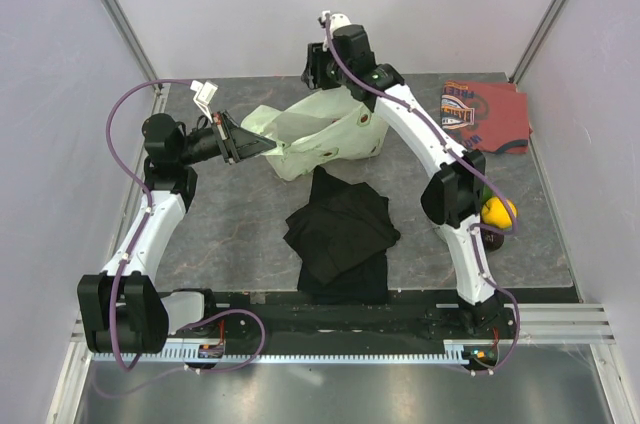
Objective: Place the fruits into the plastic bag
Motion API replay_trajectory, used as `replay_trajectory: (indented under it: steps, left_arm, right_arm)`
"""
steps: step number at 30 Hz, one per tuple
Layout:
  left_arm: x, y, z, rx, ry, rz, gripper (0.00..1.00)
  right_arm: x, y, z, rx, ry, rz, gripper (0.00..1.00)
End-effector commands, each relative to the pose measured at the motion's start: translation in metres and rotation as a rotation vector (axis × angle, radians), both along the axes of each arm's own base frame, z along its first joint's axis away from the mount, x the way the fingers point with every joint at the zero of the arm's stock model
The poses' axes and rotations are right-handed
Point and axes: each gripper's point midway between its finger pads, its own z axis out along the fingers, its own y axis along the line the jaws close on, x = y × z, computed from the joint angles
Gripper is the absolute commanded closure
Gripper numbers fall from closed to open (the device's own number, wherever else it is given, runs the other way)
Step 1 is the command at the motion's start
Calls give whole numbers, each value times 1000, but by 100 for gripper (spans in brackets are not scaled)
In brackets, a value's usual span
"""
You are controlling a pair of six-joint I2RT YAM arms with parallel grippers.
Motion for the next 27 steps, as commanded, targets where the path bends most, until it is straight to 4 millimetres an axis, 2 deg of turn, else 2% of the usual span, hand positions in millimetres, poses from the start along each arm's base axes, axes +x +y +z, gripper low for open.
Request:
replay_trajectory:
  steps: [1, 3, 6, 7, 9, 10, 12, 13, 15, 16, 18, 19, 21, 23, 24, 25, 26, 27]
  left_arm:
    - [-5, -1, 4, 17, -69, -19, 99]
    - [-4, -1, 3, 17, -68, -18, 98]
    - [-4, 0, 3, 16, -68, -15, 98]
    - [-4, 0, 3, 16, -66, -15, 98]
    - [-5, -1, 4, 16, -69, -16, 98]
    - [-5, -1, 4, 16, -71, -16, 98]
    - [-5, -1, 4, 16, -68, -15, 98]
    - [-5, -1, 4, 16, -71, -16, 99]
    - [-5, -1, 5, 17, -74, -16, 98]
    - [-5, 0, 5, 16, -74, -15, 99]
    - [-6, -1, 5, 16, -75, -14, 98]
    - [-6, -1, 5, 16, -74, -15, 98]
    - [-6, 0, 6, 19, -84, -10, 98]
    - [-5, 0, 6, 21, -82, -6, 98]
    - [-5, 0, 5, 22, -79, -5, 98]
    - [-5, 0, 5, 21, -77, -3, 99]
    - [-5, 0, 5, 22, -79, -5, 98]
    - [-5, 0, 6, 21, -79, -3, 99]
  right_arm:
    - [3, 14, 66, 191, -126, 63, 45]
    - [-7, 16, 85, 220, -162, 106, 42]
    - [-35, 5, 131, 268, -261, 153, 37]
    - [-51, -3, 154, 283, -297, 168, 35]
    - [-71, -8, 175, 305, -325, 211, 32]
    - [-93, -13, 189, 321, -338, 254, 31]
    - [-117, -19, 205, 357, -363, 294, 29]
    - [-138, -29, 207, 365, -364, 317, 28]
    - [-159, -40, 211, 375, -374, 320, 26]
    - [-176, -54, 208, 370, -372, 307, 25]
    - [-185, -73, 196, 340, -353, 240, 24]
    - [-197, -88, 187, 313, -351, 210, 23]
    - [-196, -115, 155, 229, -288, 85, 23]
    - [-197, -154, 110, 127, -202, -72, 23]
    - [-202, -172, 102, 104, -188, -123, 23]
    - [-199, -191, 71, 52, -125, -188, 22]
    - [-205, -206, 48, 4, -63, -225, 22]
    - [-208, -223, 37, -30, -39, -286, 22]
